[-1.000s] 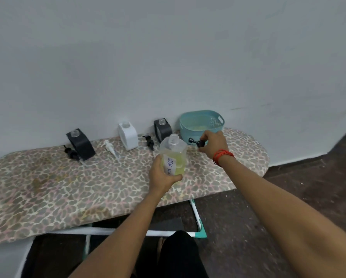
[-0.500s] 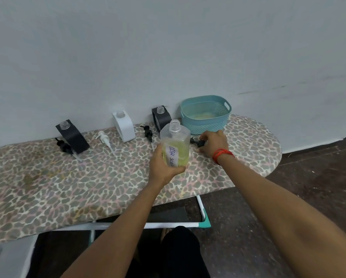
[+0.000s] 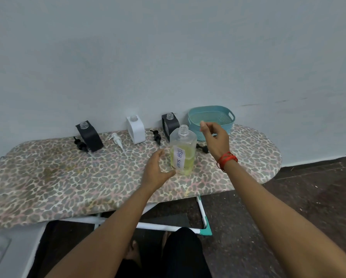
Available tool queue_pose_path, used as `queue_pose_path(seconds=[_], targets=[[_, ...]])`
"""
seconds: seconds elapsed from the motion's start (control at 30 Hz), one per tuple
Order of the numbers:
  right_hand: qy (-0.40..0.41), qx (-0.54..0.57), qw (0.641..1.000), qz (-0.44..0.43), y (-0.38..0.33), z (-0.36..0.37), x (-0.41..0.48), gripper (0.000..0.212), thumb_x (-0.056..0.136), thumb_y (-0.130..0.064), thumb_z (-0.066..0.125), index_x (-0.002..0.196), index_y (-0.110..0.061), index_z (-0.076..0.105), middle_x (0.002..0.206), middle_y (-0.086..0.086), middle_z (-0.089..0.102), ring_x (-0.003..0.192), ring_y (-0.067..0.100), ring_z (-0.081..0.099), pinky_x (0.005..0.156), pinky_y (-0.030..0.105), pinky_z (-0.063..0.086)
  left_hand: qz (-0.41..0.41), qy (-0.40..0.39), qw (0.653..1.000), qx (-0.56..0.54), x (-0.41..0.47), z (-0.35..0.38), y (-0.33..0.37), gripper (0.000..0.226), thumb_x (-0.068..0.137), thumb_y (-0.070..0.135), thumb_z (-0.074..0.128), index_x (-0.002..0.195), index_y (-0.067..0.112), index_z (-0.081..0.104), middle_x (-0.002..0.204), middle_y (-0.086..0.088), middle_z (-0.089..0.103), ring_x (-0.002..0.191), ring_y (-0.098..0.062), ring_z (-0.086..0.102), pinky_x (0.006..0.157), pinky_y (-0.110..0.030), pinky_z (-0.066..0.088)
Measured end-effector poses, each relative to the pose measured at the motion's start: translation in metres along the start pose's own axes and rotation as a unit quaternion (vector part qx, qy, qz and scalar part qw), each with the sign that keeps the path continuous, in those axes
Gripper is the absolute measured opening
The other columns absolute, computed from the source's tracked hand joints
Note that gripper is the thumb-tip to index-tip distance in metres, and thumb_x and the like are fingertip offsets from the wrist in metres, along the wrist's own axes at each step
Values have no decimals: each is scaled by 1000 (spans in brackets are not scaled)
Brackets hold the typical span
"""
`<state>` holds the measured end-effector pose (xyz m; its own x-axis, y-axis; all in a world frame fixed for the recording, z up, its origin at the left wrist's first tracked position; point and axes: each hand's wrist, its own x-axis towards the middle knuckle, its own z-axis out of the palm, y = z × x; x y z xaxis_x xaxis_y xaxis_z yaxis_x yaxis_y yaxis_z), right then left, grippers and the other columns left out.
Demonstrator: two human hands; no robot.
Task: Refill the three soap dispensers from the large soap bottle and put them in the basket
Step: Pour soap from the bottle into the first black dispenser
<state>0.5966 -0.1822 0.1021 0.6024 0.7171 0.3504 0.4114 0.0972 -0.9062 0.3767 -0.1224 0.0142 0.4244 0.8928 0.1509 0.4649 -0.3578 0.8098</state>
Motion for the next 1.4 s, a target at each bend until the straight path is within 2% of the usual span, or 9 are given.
queue_pose_path(seconds=[0.23, 0.33, 0.43, 0.5, 0.6, 0.73, 0.9, 1.03, 1.4], targets=[[44, -18, 989, -143, -66, 30, -13, 30, 89, -54, 64, 96, -26, 67, 94, -15, 65, 91, 11, 53, 73, 17, 39, -22, 43, 986, 157, -20, -86, -43, 68, 90, 28, 75, 148, 10, 46, 150, -12, 49, 137, -28, 46, 117, -40, 35], [31, -36, 980, -196, -90, 43, -13, 26, 90, -48, 67, 100, -24, 66, 99, -12, 66, 95, 11, 51, 75, 15, 38, -57, 31, 972, 227, -31, -121, -79, 74, 93, 45, 67, 152, 9, 41, 154, -14, 46, 142, -29, 42, 121, -42, 30], [-5, -64, 969, -238, -104, 60, -13, 28, 89, -46, 69, 104, -22, 65, 102, -10, 65, 99, 10, 49, 75, 12, 37, -79, 4, 966, 247, -40, -135, -105, 94, 87, 76, 35, 156, 13, 36, 162, -10, 35, 150, -25, 32, 125, -41, 21], [-30, -70, 968, -240, -112, 77, -14, 32, 89, -48, 68, 106, -22, 65, 102, -10, 65, 100, 9, 48, 75, 9, 37, -76, 4, 967, 243, -40, -135, -110, 97, 83, 78, 26, 157, 16, 36, 164, -7, 32, 152, -23, 28, 126, -41, 19], [-68, -59, 972, -217, -119, 108, -14, 35, 88, -53, 67, 109, -26, 63, 100, -11, 64, 101, 8, 47, 74, 11, 42, -71, 7, 970, 233, -39, -137, -108, 87, 87, 70, 36, 156, 15, 38, 164, -6, 33, 152, -23, 28, 126, -41, 19], [-159, -114, 964, -180, -120, 164, -6, 45, 86, -57, 66, 117, -26, 59, 98, -12, 63, 103, 12, 47, 83, 32, 48, -66, 14, 979, 194, -40, -139, -114, 72, 94, 56, 57, 153, 17, 42, 162, -4, 36, 151, -21, 30, 126, -40, 19], [-335, -209, 913, -100, -116, 255, 3, 74, 81, -60, 69, 136, -14, 50, 126, 3, 62, 120, 21, 53, 100, 38, 46, -47, 40, 983, 171, -38, -136, -127, 61, 94, 46, 65, 148, 21, 51, 159, -1, 42, 149, -17, 33, 125, -40, 22], [-396, -240, 884, -59, -110, 322, 6, 89, 78, -65, 69, 142, -10, 43, 137, 9, 56, 121, 26, 56, 100, 38, 48, -35, 51, 983, 172, -35, -133, -134, 59, 92, 47, 63, 145, 23, 53, 158, -1, 44, 149, -17, 34, 124, -41, 24], [-338, -237, 910, -42, -100, 370, 11, 36, 73, -45, 75, 92, -15, 70, 90, 5, 71, 84, 23, 67, 61, 27, 45, -39, 61, 984, 164, -34, -133, -136, 59, 92, 43, 66, 146, 24, 53, 160, 1, 40, 150, -16, 32, 125, -34, 19]])
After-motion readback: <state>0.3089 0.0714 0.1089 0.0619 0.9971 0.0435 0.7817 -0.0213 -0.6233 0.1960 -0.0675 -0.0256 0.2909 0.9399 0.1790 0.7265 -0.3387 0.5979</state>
